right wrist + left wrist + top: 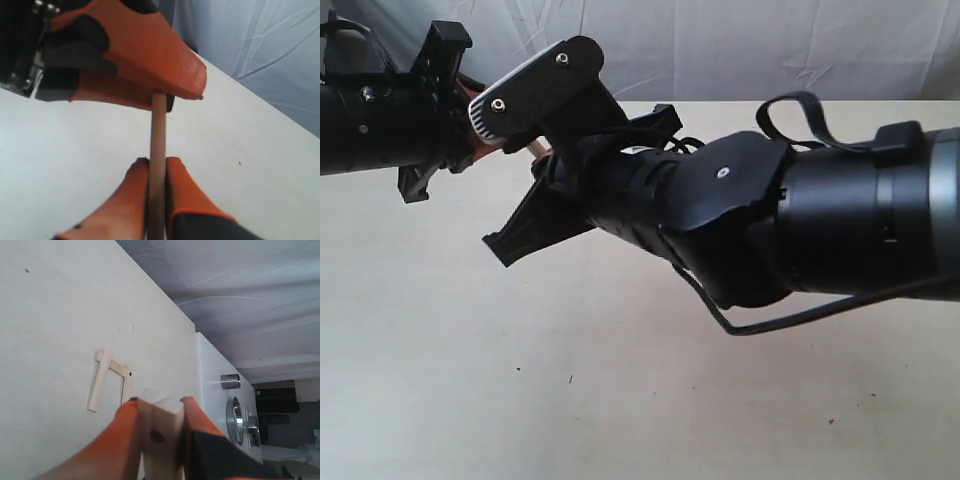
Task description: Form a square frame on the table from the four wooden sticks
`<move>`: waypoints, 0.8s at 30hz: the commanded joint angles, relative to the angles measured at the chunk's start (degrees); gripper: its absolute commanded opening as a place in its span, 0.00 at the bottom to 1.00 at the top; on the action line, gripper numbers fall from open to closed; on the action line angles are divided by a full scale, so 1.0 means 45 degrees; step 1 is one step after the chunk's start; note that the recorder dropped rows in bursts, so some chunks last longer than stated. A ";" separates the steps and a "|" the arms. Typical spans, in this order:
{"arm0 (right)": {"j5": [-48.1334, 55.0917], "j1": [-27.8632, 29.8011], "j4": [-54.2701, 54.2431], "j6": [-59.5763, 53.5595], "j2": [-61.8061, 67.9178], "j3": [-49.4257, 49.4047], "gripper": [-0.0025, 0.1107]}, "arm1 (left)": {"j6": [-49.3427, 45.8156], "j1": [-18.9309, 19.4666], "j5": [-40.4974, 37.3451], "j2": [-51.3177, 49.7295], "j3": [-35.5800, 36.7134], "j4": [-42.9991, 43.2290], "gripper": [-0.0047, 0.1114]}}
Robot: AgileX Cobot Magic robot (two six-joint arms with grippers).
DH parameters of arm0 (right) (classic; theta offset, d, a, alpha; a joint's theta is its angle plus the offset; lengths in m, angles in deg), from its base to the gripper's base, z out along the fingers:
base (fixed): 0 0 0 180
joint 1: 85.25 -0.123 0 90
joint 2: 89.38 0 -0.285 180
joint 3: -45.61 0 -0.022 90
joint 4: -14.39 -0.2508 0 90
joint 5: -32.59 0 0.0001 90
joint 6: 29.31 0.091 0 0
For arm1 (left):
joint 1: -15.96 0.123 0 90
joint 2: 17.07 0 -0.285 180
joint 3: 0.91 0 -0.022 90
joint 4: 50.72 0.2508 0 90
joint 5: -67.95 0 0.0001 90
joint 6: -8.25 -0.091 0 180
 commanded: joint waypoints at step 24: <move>1.1063 0.5561 0.0491 0.3751 -0.0865 -0.2557 0.02 | -0.0949 0.0581 0.2018 0.0011 0.0081 0.0697 0.40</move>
